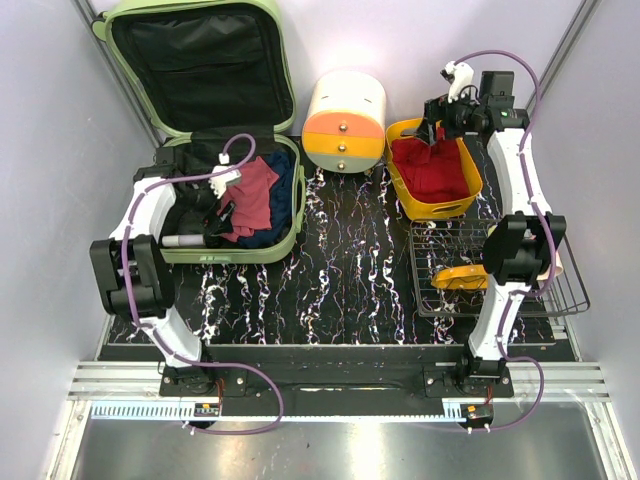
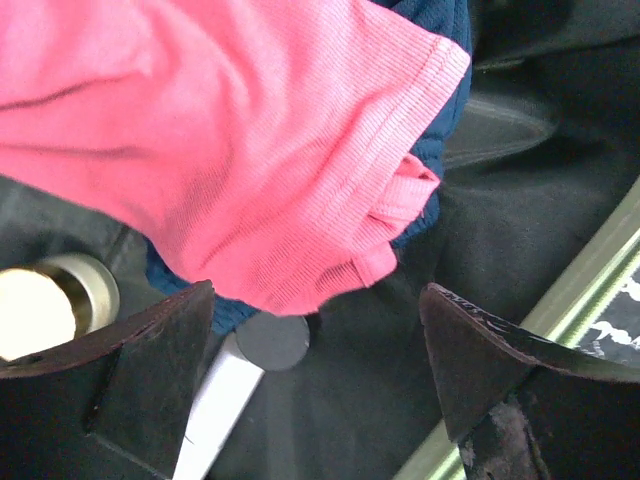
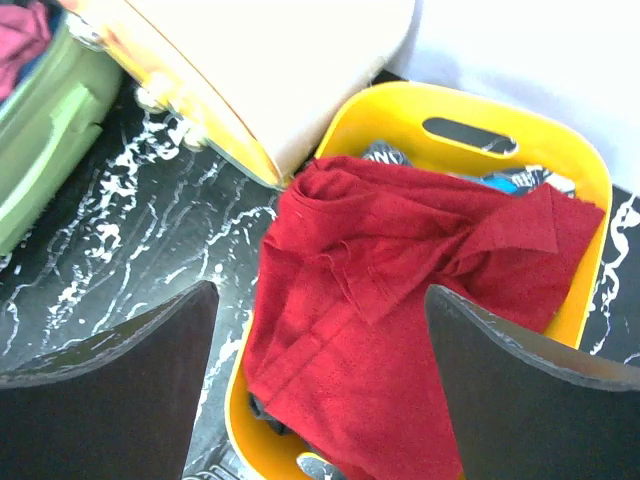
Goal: Open, take out, and arrange the luggage
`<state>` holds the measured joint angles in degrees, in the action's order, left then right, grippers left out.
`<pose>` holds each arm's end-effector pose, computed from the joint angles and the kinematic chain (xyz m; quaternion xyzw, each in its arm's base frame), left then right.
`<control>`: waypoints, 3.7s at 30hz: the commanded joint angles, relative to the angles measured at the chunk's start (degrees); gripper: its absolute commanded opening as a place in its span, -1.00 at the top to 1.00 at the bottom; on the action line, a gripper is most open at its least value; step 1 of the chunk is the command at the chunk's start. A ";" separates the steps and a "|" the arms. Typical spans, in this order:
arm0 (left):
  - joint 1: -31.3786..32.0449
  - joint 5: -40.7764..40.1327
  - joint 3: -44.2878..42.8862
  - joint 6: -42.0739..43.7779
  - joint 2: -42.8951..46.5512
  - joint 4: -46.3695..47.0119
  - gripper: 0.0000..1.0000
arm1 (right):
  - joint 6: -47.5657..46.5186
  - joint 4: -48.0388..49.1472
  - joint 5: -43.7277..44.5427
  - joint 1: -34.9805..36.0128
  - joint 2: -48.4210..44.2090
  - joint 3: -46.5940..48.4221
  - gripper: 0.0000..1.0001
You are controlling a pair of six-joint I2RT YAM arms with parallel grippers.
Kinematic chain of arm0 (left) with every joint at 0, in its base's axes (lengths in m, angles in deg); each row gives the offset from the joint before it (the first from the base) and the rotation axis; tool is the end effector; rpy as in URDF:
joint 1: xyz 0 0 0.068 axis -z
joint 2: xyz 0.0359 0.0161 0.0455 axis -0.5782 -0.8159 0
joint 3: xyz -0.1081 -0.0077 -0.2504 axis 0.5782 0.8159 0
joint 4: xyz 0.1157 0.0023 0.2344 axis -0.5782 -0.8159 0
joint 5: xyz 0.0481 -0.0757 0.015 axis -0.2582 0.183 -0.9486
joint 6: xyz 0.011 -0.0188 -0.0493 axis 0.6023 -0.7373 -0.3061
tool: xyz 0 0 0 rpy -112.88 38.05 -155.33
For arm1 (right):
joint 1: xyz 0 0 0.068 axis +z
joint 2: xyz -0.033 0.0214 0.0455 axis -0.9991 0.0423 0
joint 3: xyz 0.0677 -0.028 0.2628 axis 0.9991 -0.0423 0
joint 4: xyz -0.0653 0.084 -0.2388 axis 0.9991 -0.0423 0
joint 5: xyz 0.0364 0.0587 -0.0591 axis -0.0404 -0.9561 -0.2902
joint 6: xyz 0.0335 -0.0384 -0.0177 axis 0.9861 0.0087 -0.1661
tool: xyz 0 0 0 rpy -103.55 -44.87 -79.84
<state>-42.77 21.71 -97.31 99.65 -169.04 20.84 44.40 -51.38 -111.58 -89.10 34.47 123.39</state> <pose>0.3424 0.0234 0.2643 0.4268 0.8334 -0.1747 0.3047 0.4735 0.0061 0.3602 -0.2486 0.8283 0.1622 0.4751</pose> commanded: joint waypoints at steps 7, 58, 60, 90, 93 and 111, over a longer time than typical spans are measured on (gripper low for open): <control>5.33 1.33 -4.61 17.16 -7.31 -0.82 -0.86 | 3.71 2.06 -4.37 1.17 -4.94 -2.70 -0.86; 5.07 -36.28 7.35 -57.11 5.60 50.25 1.00 | 4.33 10.41 -5.87 5.47 -10.39 -13.68 -0.85; 5.94 -36.21 7.95 -56.68 6.83 51.29 1.00 | 3.98 10.42 -5.87 5.47 -10.83 -14.56 -0.85; 12.36 -17.83 -6.81 -44.72 -15.66 32.85 -0.26 | 3.80 10.50 -5.96 5.47 -12.23 -16.85 -0.86; 12.36 -21.52 -8.56 -45.69 -17.16 32.94 -0.22 | 3.80 10.50 -5.87 5.47 -12.06 -16.85 -0.86; 13.24 -24.78 -11.55 -46.13 -20.76 33.46 0.42 | 3.89 10.33 -5.61 5.47 -11.62 -16.32 -0.87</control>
<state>-29.26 -1.81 -106.36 53.14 -188.98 52.10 48.09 -42.92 -117.06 -83.83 25.23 106.10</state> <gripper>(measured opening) 0.408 0.931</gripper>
